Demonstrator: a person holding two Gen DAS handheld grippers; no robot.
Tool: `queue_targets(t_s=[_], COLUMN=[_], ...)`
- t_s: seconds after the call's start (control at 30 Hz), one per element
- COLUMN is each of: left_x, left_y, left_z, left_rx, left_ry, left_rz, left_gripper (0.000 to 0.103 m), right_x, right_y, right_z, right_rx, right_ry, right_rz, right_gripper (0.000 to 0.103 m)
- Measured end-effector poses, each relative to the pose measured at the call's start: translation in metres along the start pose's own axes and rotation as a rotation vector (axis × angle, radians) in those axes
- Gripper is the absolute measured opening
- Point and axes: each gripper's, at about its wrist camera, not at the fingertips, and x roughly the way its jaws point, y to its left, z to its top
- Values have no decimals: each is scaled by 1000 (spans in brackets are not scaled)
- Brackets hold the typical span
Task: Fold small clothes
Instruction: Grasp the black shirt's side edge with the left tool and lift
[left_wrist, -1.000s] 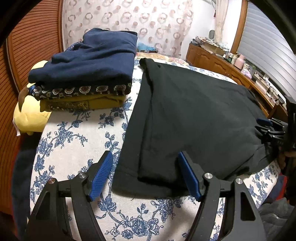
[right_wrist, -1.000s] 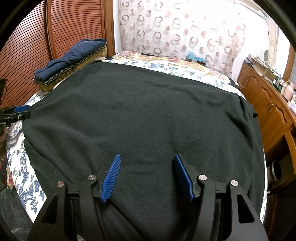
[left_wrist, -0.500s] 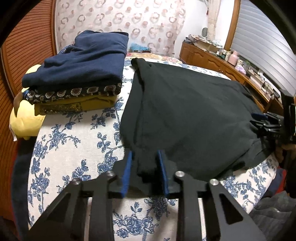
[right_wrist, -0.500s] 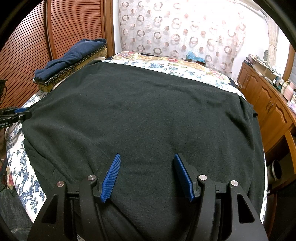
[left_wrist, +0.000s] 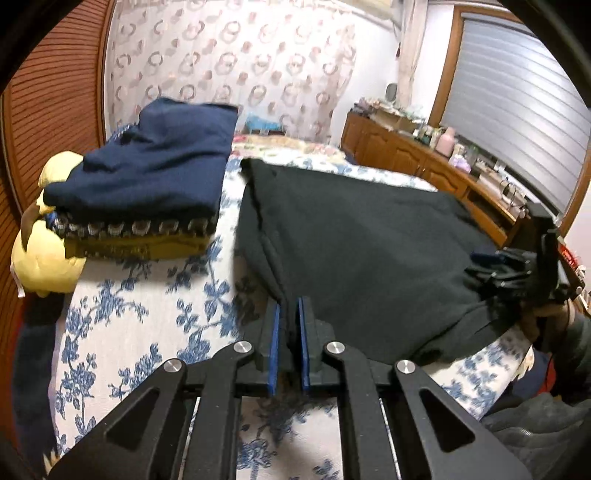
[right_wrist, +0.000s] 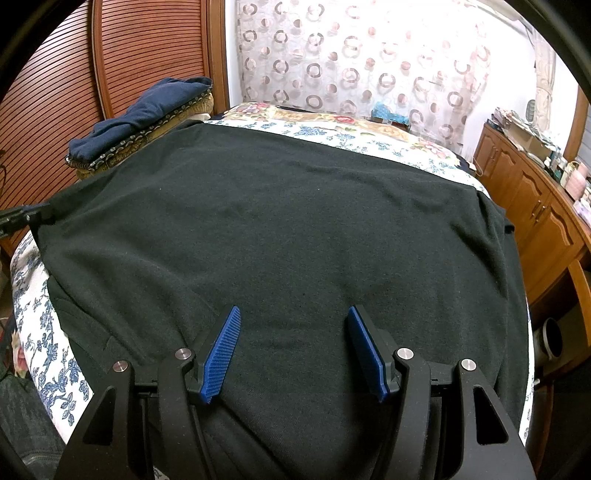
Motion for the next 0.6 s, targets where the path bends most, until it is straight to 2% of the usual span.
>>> queue_targets(t_s=[0.27, 0.6], left_x=[-3, -2], left_y=[-14, -30], left_z=[25, 37], left_rx=[24, 47], left_ry=[-58, -77], left_rz=[-50, -85], left_gripper=[10, 10], right_x=[-3, -3], right_y=[-2, 0], right_z=[-2, -2], right_rx=[0, 2], right_ry=[-1, -1], right_rz=[1, -3], right_gripper=[63, 63])
